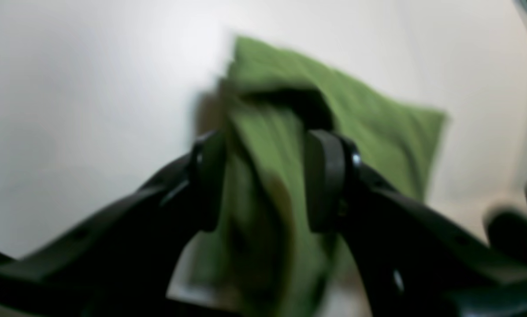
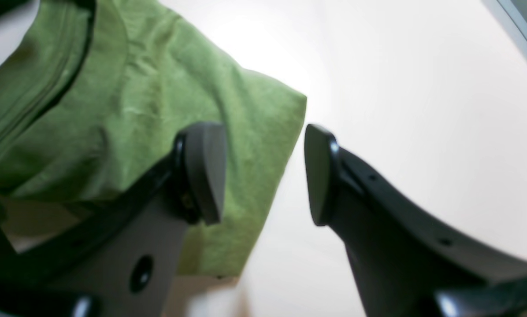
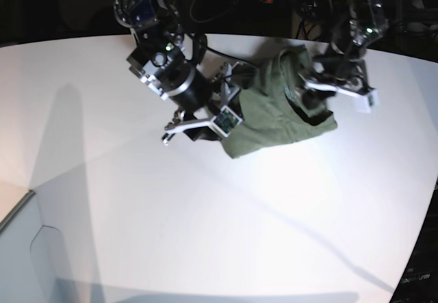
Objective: Layout the t-shirt on the table in an organized manner, then fold the t-shirt properly
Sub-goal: 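Grasp the bundle edge with the left gripper and tuck it in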
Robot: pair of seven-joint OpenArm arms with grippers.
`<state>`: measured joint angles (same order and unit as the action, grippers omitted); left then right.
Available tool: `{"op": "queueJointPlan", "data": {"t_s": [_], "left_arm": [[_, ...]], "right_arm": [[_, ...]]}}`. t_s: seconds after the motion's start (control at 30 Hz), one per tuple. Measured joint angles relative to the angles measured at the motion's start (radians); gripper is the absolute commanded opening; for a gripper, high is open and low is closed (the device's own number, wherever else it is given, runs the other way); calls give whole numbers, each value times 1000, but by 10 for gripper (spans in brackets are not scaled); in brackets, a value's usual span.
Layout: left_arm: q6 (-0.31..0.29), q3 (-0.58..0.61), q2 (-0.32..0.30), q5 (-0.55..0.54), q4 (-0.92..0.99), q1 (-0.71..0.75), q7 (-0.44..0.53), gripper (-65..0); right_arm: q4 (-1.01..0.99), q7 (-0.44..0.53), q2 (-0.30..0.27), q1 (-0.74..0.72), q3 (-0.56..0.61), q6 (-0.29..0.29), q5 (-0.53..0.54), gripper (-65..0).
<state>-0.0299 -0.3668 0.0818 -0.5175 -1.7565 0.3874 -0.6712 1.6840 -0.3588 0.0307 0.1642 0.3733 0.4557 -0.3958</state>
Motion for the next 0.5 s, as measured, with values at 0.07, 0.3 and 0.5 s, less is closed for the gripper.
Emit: {"op": "queueJointPlan", "data": {"t_s": [0.07, 0.3, 0.5], "left_arm": [[2, 15, 26, -2, 0, 18, -6, -368], [3, 13, 39, 8, 2, 37, 1, -419], [3, 11, 37, 8, 3, 33, 2, -498]], "right_arm": [[0, 0, 0, 0, 0, 0, 0, -360], [0, -1, -2, -2, 0, 0, 0, -360], [-1, -1, -3, -3, 0, 0, 0, -360]]}}
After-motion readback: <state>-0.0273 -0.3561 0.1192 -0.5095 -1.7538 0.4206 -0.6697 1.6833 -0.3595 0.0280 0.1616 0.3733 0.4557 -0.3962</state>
